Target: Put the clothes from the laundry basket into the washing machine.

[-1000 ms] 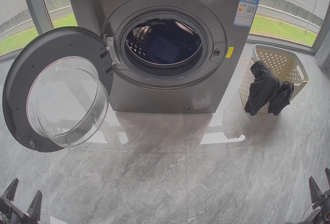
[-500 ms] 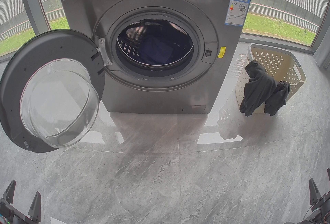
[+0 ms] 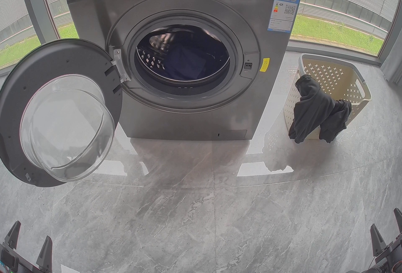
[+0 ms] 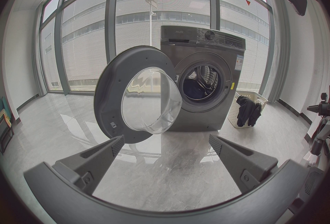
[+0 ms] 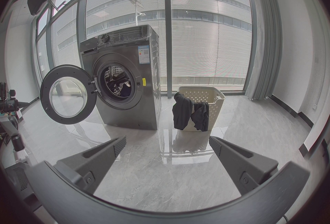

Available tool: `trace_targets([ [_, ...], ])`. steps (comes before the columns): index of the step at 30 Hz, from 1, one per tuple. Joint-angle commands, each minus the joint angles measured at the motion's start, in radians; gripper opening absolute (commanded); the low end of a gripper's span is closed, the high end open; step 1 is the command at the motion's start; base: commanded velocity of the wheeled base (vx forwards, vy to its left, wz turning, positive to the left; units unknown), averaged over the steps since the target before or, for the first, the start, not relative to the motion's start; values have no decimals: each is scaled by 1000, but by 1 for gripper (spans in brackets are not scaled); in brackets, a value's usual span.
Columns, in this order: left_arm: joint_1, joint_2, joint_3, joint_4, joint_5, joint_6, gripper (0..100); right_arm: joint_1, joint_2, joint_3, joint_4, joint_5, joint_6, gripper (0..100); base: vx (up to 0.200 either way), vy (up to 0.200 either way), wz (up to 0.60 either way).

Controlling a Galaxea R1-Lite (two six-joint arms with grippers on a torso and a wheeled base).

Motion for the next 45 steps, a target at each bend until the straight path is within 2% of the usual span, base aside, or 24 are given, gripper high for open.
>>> trace_targets([
  [1,0,-11,18,-1,0,-1,100,1,-12,18,-1,-1,2,100,0,-200,0],
  [33,0,-11,18,-1,3,2,100,1,-12,18,0,-1,2,100,0,-200,0],
  [42,0,-11,18,-1,3,-1,100,1,-12,18,0,-1,2,100,0,0,0],
  [45,0,-11,18,-1,3,-1,100,1,-12,18,0,-1,2,100,200,0,0],
])
